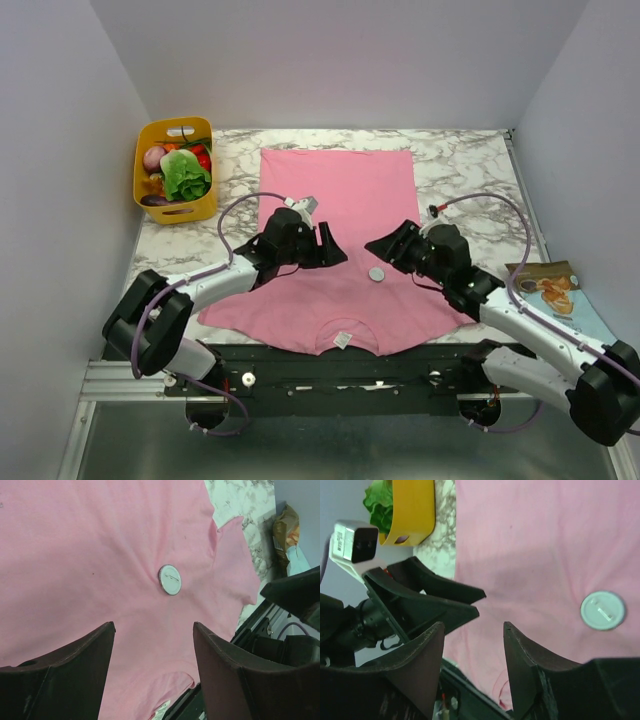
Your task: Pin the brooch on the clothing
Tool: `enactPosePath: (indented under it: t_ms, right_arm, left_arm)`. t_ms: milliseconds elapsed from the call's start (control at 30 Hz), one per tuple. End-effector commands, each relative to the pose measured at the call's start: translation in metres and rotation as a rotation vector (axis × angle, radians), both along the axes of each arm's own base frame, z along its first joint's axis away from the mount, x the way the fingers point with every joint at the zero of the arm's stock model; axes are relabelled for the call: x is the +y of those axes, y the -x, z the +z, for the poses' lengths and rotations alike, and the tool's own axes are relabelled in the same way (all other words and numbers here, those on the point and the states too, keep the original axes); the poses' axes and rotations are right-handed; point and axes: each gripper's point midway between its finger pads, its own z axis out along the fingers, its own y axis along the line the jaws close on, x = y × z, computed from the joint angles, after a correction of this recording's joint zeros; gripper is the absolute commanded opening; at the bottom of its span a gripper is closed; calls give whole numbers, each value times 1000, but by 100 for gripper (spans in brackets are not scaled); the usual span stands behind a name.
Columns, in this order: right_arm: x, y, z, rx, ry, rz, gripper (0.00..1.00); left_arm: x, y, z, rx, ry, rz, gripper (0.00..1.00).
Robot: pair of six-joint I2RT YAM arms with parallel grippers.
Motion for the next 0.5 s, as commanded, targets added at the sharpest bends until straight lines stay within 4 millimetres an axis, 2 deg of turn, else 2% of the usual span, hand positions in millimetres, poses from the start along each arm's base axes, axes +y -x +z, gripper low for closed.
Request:
enactPosePath:
  t_ms: [0,167,200,267,300,367,400,467]
  right_arm:
    - [-36,-11,-24,-6,246,-57,59]
    - [-45,-14,-55,90,277,-11,59]
    - [-50,-17,-60,108,278,-18,59]
    - [-50,-17,-74,149,288,13,58]
    - [-53,-20,-76,157,286,8,58]
    - [-53,-20,-87,191,294,28,56]
    - [-56,-21,-92,207,295,25,56]
    - [-55,-20,-98,225,287,41,53]
  left_arm:
    - [-18,-1,7,-4,10,-47,73]
    - [-43,1,15,18,65,-100,73]
    - [-48,3,9,41,70,-116,73]
    - [-60,2,12,56,100,-130,72]
    - [-68,5,5,79,97,-148,72]
    - [-79,4,5,100,113,-156,71]
    - [-85,6,-4,124,101,-164,70]
    - [-94,5,-4,134,122,-162,67]
